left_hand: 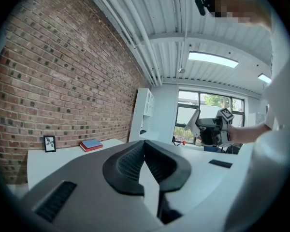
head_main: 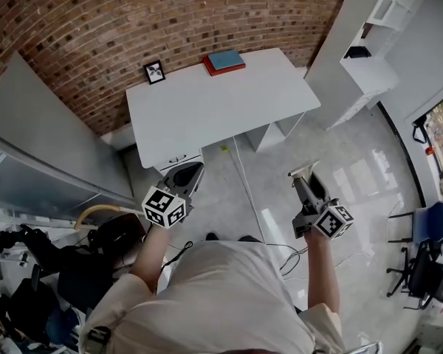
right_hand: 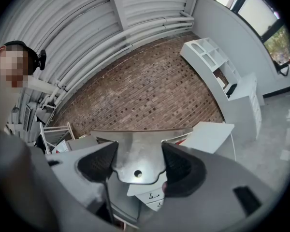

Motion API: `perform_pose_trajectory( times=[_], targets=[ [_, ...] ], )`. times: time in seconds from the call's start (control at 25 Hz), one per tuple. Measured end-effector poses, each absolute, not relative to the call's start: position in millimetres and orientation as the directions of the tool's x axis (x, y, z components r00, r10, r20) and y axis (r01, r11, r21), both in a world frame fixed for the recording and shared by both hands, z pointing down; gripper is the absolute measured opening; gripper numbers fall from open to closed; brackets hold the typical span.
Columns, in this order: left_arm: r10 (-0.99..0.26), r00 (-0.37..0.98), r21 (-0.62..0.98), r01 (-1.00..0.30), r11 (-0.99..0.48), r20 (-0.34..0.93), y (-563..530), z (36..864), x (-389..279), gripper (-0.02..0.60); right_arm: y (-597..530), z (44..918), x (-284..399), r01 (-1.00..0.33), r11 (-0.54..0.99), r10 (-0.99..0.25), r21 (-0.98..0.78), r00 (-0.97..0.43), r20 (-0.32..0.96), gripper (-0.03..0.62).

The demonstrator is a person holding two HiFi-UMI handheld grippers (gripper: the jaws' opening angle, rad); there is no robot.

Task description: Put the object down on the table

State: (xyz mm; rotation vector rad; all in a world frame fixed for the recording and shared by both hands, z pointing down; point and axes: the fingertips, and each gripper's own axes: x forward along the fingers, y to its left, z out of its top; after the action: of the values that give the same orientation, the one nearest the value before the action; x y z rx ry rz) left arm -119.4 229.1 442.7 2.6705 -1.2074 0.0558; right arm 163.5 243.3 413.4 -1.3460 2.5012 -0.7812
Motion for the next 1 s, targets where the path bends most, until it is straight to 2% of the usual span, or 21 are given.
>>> perform_pose_trajectory(
  times=[0.52,1.0],
  targets=[
    [-0.723,0.681,0.185,-0.730,-0.658,0.118,214.5,447.8,-139.9,-0.006,237.7,418.4,144.6,-0.729,0.421,-0.835,-0.539,-0.544,0.085,0.288],
    [-0.744,0.651,0.206,-0.757,-0.621,0.150,158.3,462.0,-128.2,-0.006,169.9,437.0,157.6,-0.706,0.431,-0.811,-0.561,-0.576,0.102,0.289]
  ],
)
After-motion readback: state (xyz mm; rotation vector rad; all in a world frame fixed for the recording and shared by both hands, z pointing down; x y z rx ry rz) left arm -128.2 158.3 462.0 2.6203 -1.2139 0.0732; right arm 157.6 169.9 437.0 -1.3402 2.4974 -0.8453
